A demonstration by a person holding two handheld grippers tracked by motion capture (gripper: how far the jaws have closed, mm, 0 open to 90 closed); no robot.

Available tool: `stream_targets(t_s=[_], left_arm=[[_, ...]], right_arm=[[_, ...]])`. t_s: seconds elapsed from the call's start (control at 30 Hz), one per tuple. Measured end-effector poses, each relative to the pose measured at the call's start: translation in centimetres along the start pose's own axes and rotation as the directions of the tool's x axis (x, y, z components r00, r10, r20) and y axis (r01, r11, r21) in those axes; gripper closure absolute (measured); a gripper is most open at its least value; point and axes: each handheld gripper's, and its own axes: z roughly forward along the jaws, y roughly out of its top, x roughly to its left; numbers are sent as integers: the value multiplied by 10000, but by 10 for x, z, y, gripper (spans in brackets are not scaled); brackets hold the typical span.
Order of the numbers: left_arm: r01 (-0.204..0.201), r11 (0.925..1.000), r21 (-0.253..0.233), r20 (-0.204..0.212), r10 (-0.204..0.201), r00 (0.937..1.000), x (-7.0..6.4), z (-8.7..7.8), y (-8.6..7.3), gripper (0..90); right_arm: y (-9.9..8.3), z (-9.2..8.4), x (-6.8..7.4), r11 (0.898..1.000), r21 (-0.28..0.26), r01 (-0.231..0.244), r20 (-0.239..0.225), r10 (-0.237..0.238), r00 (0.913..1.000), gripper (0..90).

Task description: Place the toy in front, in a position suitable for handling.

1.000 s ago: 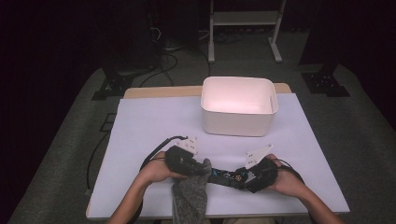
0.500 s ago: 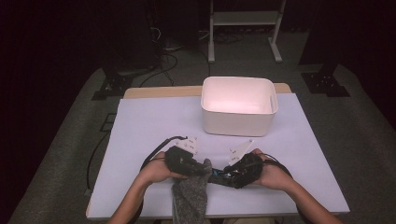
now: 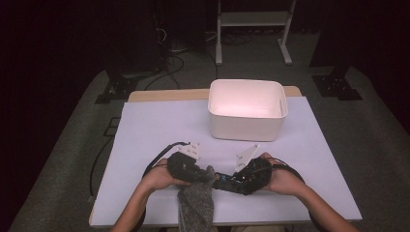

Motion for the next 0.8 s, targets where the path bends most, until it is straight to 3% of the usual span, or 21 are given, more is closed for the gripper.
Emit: stream_targets(t_s=[0.23,0.43,0.57,0.8], left_arm=[[59,10000,-44,-13,-59,10000,2,-4,-2,806],[434,9990,-46,-395,-436,9983,9,-13,-14,807],[456,9981,-425,16,-455,9990,10,-9,-15,807],[290,9990,-346,232,-282,9993,10,1,-6,815]], right_arm=[[20,11,-1,9996,192,190,30,-190,9998,546],[18,9,-1,9995,207,242,104,-244,9996,557],[18,8,1,9991,281,327,126,-331,9994,557],[23,12,1,9963,843,148,-70,-142,9999,536]])
